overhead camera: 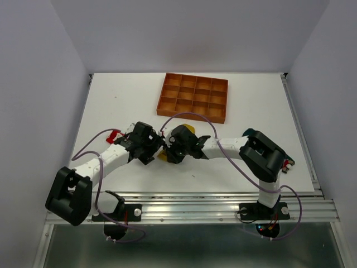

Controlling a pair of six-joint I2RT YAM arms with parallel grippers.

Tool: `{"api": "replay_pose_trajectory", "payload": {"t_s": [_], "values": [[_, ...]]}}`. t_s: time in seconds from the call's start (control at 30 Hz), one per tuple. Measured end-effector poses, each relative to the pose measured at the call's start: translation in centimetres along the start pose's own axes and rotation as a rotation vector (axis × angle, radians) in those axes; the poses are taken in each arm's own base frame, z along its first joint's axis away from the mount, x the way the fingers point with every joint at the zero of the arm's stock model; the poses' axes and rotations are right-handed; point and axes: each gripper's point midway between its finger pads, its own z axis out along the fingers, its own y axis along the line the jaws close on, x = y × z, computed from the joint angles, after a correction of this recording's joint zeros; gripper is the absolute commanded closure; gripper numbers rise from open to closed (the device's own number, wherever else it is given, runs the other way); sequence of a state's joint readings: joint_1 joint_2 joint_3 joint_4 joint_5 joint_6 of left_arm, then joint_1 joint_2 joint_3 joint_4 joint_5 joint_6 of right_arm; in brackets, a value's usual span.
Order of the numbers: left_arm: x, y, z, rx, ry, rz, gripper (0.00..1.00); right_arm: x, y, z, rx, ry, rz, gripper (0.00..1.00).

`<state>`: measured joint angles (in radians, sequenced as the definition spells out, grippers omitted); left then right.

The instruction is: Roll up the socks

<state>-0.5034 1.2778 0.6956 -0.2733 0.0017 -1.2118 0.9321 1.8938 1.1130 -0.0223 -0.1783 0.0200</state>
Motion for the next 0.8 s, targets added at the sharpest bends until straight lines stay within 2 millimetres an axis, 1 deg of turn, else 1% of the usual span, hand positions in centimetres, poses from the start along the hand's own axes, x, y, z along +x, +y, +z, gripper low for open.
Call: {"api": "replay_pose_trajectory", "payload": {"t_s": [0.1, 0.17, 0.2, 0.27, 0.33, 0.37, 0.47, 0.57, 0.63, 0.7, 0.8], "values": [[-0.3, 1.4, -0.8, -0.018, -0.032, 0.006, 0.08, 0.1, 1.9, 0.3, -0.094, 0.017, 0.025, 0.85], [-0.3, 1.8, -1.4, 0.003, -0.045, 0.009, 0.08, 0.4, 2.6, 0.1, -0.134, 0.038, 0.062, 0.86], [-0.4, 1.7, -1.8, 0.021, -0.051, 0.009, 0.08, 0.8, 2.8, 0.0, -0.155, 0.055, 0.093, 0.86], [-0.5, 1.3, -2.3, 0.066, -0.064, 0.01, 0.08, 1.0, 2.6, -0.2, -0.194, 0.072, 0.162, 0.87], [-0.5, 1.5, -2.8, 0.098, -0.074, 0.009, 0.09, 1.1, 2.1, -0.3, -0.232, 0.09, 0.241, 0.87], [-0.4, 1.9, -2.9, 0.105, -0.076, 0.008, 0.09, 1.3, 2.0, -0.4, -0.255, 0.101, 0.28, 0.87], [0.0, 3.1, -2.7, 0.106, -0.076, 0.007, 0.11, 1.4, 1.7, -0.5, -0.307, 0.122, 0.359, 0.87], [0.4, 3.8, -2.4, 0.112, -0.07, 0.008, 0.12, 1.3, 2.3, -0.4, -0.368, 0.142, 0.411, 0.87], [0.6, 3.8, -2.2, 0.125, -0.064, 0.01, 0.13, 1.5, 2.6, -0.5, -0.393, 0.152, 0.43, 0.87], [0.9, 3.3, -2.0, 0.148, -0.048, 0.019, 0.14, 1.5, 3.1, -0.8, -0.429, 0.168, 0.455, 0.87], [1.2, 2.8, -1.3, 0.159, -0.025, 0.034, 0.18, 1.6, 3.2, -1.0, -0.464, 0.187, 0.492, 0.88]]}}
